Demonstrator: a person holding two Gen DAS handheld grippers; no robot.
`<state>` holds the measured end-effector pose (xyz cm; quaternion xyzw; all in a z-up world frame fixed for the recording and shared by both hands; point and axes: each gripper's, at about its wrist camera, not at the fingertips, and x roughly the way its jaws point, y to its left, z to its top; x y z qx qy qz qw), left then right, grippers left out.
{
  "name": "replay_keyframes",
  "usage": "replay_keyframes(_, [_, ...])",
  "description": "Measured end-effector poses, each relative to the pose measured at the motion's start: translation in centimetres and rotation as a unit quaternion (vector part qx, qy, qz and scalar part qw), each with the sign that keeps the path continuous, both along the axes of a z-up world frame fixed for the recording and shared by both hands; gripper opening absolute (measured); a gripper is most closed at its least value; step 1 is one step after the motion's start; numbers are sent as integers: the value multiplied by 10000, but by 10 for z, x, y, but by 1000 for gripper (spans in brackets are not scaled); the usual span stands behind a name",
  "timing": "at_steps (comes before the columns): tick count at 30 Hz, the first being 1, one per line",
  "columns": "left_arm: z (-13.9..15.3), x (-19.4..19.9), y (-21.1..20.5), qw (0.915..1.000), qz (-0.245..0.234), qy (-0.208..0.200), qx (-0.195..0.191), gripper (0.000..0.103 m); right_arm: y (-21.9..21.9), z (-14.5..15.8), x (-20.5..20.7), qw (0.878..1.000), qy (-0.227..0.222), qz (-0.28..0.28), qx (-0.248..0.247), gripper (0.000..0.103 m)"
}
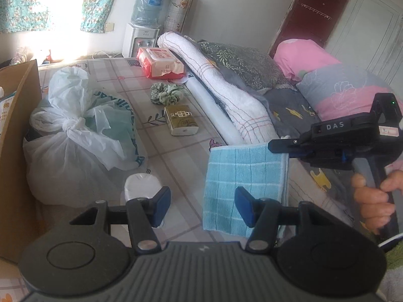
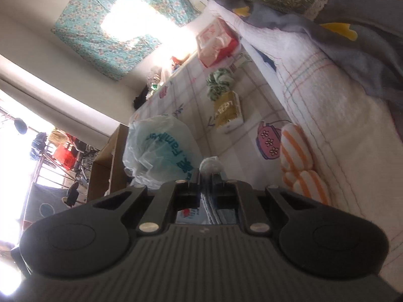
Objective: Organize soft objects
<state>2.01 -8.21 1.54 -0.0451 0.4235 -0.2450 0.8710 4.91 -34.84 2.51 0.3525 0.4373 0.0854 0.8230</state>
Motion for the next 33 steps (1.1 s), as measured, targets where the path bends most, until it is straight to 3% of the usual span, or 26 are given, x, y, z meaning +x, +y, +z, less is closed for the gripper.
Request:
replay_keyframes(3, [-12, -3, -8, 9998, -136, 138, 92, 57, 0, -22, -2, 9998, 158, -86, 42, 7])
replay_keyframes(7, [-18, -5, -13, 9993, -260, 246, 96, 57, 15, -28, 5, 9999, 71, 19, 153, 9])
replay_keyframes(11, [-17, -9, -13, 9991, -358, 185, 116, 57, 29, -44, 36, 9996, 131, 54, 262, 9])
replay_keyframes(20, [-23, -6, -10, 9989, -379, 251, 74, 57, 47, -101, 82, 9949, 730, -78, 696, 11])
replay_keyframes(22, [-24, -4, -10, 9988, -393, 278, 27, 57, 53, -113, 91, 9940, 912, 5, 601, 15])
replay_keyframes(25, [-25, -2, -12, 9988, -401, 273, 23, 57, 53, -125, 97, 9909, 1040, 89, 852, 20])
replay_keyframes(27, [-26, -1, -13, 9987, -419, 274, -5, 57, 50, -120, 95, 9904, 935, 126, 1013, 46])
replay_keyframes(29, [-27, 0, -15, 9987, -429, 262, -11, 57, 48, -110, 91, 9920, 719, 153, 1030, 55])
replay_keyframes(33, [-30, 3, -22, 9986, -458, 265, -65, 57, 41, -95, 80, 9966, 379, 298, 671, 55])
